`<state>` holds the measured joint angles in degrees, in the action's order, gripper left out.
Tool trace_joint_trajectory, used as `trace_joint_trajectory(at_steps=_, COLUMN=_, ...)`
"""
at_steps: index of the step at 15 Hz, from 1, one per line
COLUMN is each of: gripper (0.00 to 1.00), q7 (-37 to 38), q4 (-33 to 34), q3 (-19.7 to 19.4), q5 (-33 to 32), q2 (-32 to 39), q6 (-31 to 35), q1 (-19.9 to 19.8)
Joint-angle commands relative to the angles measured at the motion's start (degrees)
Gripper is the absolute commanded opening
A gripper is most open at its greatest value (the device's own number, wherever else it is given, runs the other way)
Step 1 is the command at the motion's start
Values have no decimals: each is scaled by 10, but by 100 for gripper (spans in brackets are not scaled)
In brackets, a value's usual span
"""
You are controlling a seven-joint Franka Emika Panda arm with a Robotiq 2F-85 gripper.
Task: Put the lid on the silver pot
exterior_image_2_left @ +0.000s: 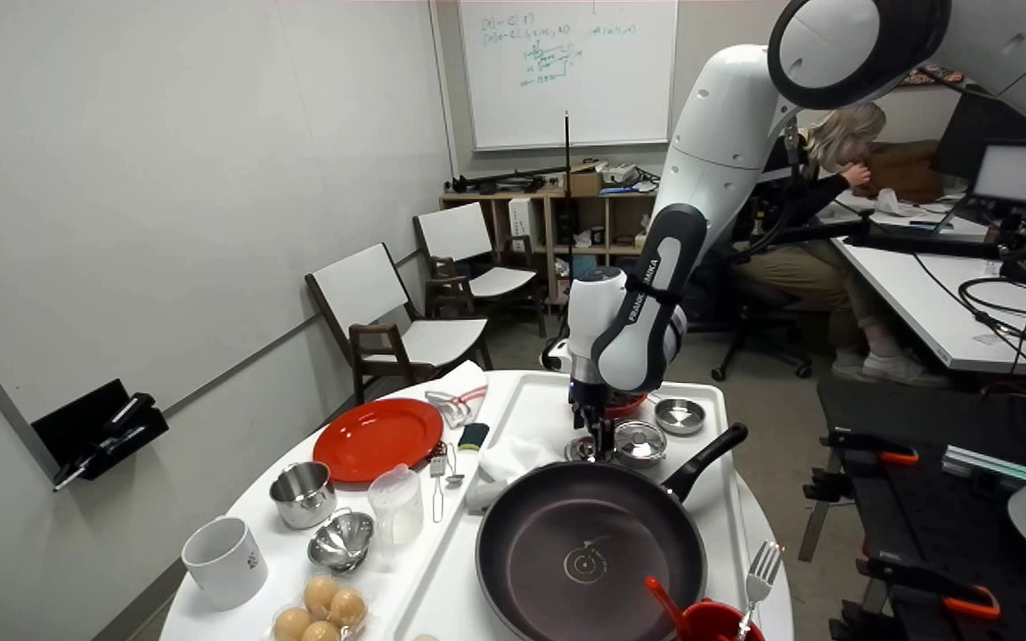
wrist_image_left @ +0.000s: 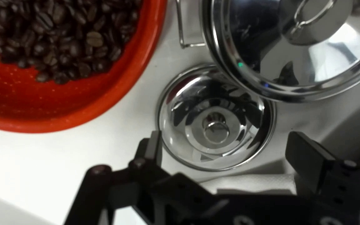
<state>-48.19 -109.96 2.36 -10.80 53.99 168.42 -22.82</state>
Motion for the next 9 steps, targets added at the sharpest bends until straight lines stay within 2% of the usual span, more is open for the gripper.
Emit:
trace_joint_trajectory(at_steps=1, gripper=100, q7=-10, q4=15, q3=6, q5=-16, q2=16, q6=11, q1=-7)
trace_joint_trajectory(at_steps=3, gripper=100, q7=-11, q4=15, q3=5, q5=-16, q2=17, q6=11, q1=-6)
trace_joint_trajectory(at_steps=5, gripper=74, q7=-12, q4=15, q3=5, q5=-15, q2=17, q6=13, q1=-6)
trace_joint_trajectory(at_steps=9, gripper=44, q7=-13, q4=15, q3=6, q5=-15, q2=16, q6=14, q1=-6)
